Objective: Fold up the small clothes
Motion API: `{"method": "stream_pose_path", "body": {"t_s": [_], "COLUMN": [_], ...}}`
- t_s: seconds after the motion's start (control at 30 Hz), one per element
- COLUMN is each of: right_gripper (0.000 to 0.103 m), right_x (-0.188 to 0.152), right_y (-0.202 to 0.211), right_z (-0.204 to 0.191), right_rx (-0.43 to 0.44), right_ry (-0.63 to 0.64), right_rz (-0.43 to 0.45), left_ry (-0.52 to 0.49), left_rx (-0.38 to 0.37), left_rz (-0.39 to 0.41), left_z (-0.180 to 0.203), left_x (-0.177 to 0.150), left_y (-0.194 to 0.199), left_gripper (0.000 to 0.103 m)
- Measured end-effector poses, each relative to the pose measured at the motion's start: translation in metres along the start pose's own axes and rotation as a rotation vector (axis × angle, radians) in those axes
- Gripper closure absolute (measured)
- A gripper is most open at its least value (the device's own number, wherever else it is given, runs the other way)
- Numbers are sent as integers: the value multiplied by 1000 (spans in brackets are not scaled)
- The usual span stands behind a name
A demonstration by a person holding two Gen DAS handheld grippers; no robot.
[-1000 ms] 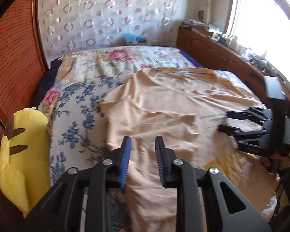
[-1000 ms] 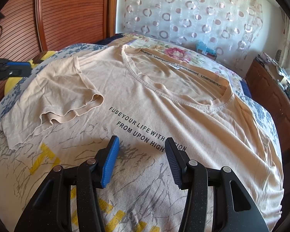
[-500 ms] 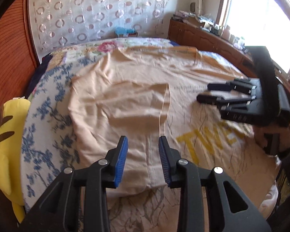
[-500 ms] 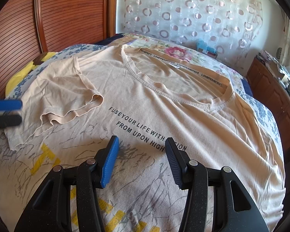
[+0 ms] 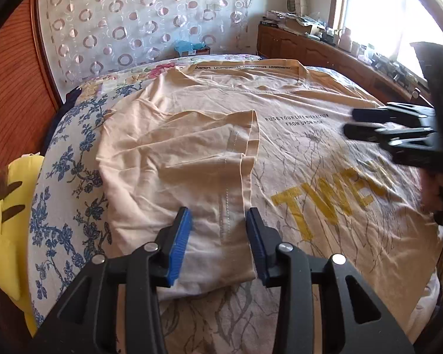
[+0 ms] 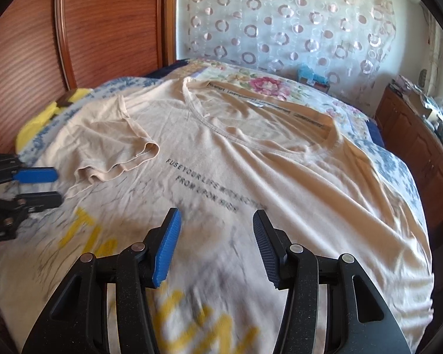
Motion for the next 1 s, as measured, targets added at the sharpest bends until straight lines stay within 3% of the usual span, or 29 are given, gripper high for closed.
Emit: {"method": "stream_pose_path", "body": {"t_s": [0.27,0.63,1.0], "right_gripper": [51,51,51], "right_x": [-39,-126,-158], "right_y": [69,119,108], "right_z": [63,197,229], "right_rx": [-81,-290,-241], "right_ry": [-119,-368,-472], "right_rz": [59,10,-57], "left_ry": [-19,-37,-43], "left_rx": [6,-1,7], "left_rz": [-4,-9,-8], "left_z": [3,7,9], "left_x": [1,1,1], "left_y": [-1,-3,-3], "left_gripper": [60,52,51]}}
Point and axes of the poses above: each gripper's, at about its wrist camera, not at the fingertips, and y roughly against the way its jaws point, z to its right, x to its top, the point moved 8 cm from there along -y, roughly the way its jaws point
